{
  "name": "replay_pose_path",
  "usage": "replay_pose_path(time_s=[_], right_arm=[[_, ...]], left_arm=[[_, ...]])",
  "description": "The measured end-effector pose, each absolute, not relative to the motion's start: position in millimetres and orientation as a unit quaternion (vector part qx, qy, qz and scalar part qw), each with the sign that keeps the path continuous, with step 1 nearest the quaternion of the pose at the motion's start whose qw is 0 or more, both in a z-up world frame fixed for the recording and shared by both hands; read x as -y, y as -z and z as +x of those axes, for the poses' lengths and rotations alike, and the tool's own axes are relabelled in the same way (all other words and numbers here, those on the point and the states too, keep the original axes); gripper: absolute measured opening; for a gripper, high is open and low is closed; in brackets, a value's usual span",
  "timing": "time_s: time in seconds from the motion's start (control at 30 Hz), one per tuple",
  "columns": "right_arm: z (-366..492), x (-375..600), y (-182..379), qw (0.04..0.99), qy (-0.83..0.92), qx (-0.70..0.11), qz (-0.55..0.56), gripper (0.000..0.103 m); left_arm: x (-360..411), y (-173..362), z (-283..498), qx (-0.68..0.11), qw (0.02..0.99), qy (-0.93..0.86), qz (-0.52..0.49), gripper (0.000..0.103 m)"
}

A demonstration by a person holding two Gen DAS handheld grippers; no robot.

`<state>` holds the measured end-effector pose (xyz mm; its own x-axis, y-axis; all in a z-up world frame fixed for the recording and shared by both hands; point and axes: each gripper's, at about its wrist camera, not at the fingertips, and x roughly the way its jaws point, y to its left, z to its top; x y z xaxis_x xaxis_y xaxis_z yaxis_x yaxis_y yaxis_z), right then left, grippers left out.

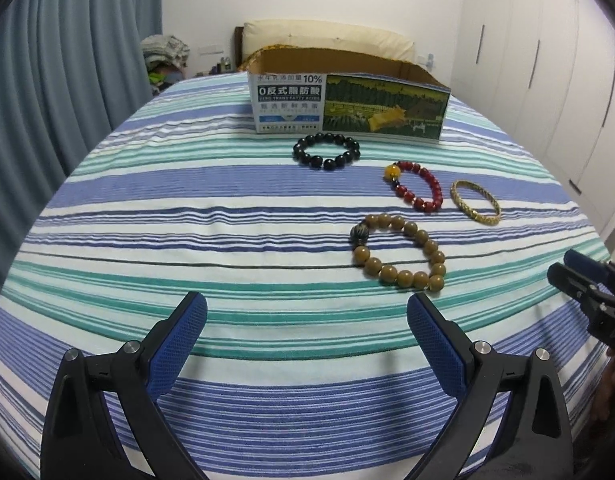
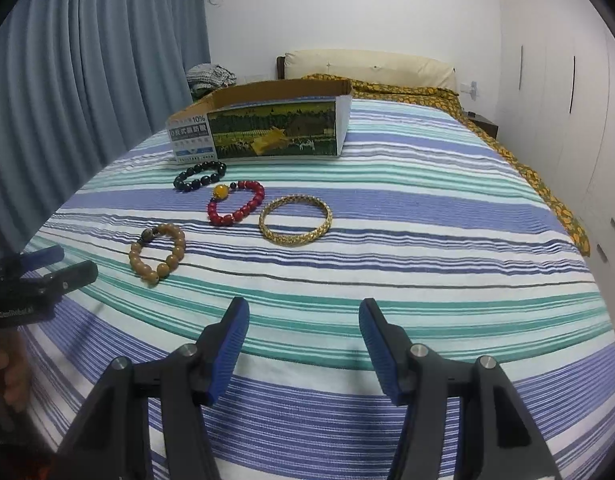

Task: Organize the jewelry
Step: 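Withdraw both tools from the box back over the remaining bracelets, then grasp the brown bead bracelet with the left tool while the right tool grips the gold bangle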

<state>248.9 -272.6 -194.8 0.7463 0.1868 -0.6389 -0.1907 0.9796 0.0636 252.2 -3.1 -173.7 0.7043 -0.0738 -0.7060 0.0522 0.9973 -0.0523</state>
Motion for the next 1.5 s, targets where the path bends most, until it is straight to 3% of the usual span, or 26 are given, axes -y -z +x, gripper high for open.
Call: replay_pose_path(time_s=[0.73,0.93,1.13,1.27,1.5], right_arm=[[265,285,193,0.925,-0.097,-0.364,0.050,0.058],[304,278,174,0.927,-0.094,-0.358,0.057,0.058],[348,266,190,0.912,-0.086,-0.397,0.054,0.058],[360,253,204,0.909,-0.075,-0.410,0.016,0.047],[360,246,206,0.909,-0.057,-0.412,-0.014,0.039]], left_arm=[[-6,160,271,-0.376,0.924,0.038,-0.052,0.100],[10,163,306,-0.395,0.918,0.038,-0.006,0.100],[20,179,324,-0.418,0.908,0.019,0.018,0.100],[25,188,328,-0.435,0.900,0.015,0.029,0.100],[20,195,334,-0.458,0.889,0.016,0.011,0.101]])
